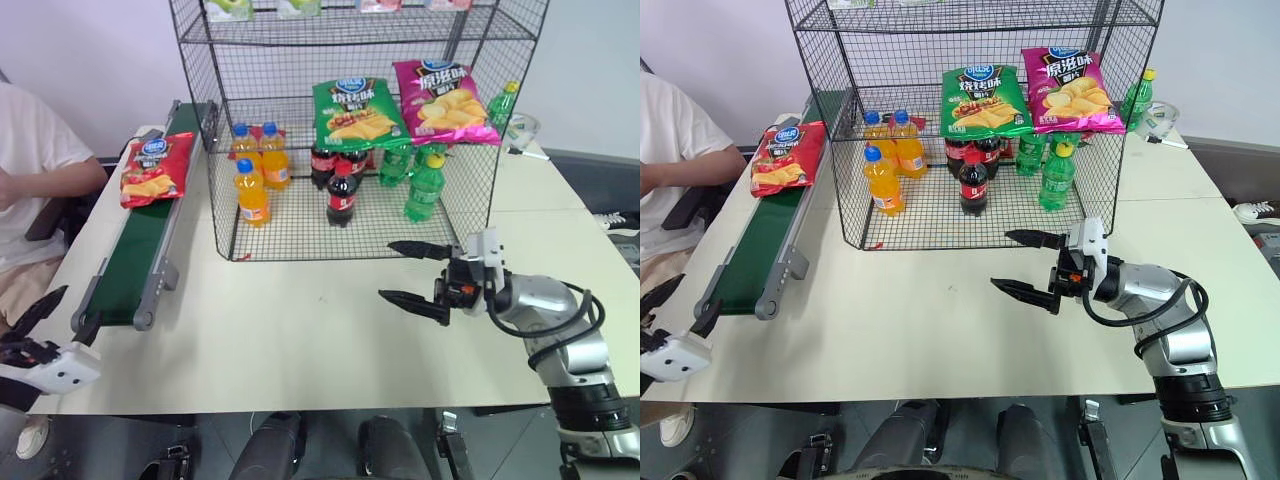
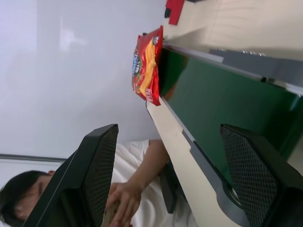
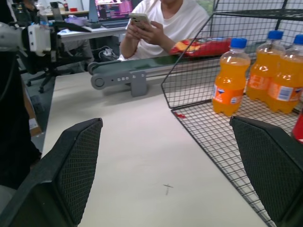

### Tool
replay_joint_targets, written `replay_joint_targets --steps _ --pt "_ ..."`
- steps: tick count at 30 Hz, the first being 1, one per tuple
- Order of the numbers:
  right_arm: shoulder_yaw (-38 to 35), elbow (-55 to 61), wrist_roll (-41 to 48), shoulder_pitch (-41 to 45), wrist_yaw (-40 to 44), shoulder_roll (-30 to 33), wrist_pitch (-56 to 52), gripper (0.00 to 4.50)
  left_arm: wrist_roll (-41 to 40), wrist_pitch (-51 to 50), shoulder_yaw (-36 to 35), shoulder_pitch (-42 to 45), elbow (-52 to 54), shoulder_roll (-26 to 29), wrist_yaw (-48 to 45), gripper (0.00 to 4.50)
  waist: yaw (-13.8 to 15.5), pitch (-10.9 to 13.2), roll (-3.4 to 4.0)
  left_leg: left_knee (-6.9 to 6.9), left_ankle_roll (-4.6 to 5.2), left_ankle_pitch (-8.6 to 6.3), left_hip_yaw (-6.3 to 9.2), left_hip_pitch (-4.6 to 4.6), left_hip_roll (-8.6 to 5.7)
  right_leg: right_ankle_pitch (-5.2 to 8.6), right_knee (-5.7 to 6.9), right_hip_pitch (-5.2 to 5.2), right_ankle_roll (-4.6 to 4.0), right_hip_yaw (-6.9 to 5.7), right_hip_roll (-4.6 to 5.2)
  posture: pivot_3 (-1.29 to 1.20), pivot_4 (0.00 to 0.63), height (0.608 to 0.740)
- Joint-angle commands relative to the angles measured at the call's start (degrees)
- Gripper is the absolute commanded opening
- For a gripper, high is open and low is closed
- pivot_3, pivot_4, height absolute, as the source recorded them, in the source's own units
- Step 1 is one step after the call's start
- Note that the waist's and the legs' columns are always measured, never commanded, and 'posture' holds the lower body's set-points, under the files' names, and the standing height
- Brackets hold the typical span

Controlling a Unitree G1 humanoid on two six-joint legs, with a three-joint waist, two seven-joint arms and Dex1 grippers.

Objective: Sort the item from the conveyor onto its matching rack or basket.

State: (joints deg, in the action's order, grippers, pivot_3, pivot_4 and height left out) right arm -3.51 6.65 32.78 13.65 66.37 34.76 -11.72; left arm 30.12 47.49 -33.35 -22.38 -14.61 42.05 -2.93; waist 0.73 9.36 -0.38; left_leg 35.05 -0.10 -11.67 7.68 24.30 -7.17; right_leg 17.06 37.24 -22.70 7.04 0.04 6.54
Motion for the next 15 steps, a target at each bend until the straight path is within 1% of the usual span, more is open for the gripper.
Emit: replay_joint_targets --steps 1,4,7,15 --pt "-1.50 0.32 0.49 0.80 -0.18 -0.10 0.77 4.50 -0.28 -1.47 0.54 -0.96 0.41 0.81 2.22 3.54 -0.02 0.00 0.00 0.00 0.00 0.00 0.00 0.00 0.00 0.00 0.00 0.00 0.01 0.00 0.00 0.00 0.150 0.740" --pt "-1.58 0.22 0.07 0.62 -0.57 -0.16 1.35 4.50 1.39 -3.11 1.12 -2.12 -0.30 0.92 4.07 3.54 -0.01 0.00 0.00 -0.01 0.02 0.01 0.00 0.01 0.00 -0.01 0.00 -0.02 0.02 -0.01 0.00 0.00 0.150 0.740" --pt "-1.68 -0.19 -0.14 0.75 -0.69 -0.05 1.59 4.50 0.25 -3.70 2.67 -2.83 0.07 0.59 3.73 3.54 -0.11 0.00 0.00 -0.01 0.00 0.00 -0.01 0.00 0.00 -0.01 0.00 -0.02 0.02 0.00 -0.01 0.00 0.150 0.740" --pt "-1.63 -1.10 -0.68 1.31 -0.88 0.05 2.38 4.50 0.08 -6.03 3.86 -4.01 1.04 1.04 4.97 3.54 -0.03 0.00 0.00 0.00 0.00 0.00 0.00 0.00 0.00 -0.01 0.01 -0.01 0.01 0.00 0.00 0.00 0.150 0.740"
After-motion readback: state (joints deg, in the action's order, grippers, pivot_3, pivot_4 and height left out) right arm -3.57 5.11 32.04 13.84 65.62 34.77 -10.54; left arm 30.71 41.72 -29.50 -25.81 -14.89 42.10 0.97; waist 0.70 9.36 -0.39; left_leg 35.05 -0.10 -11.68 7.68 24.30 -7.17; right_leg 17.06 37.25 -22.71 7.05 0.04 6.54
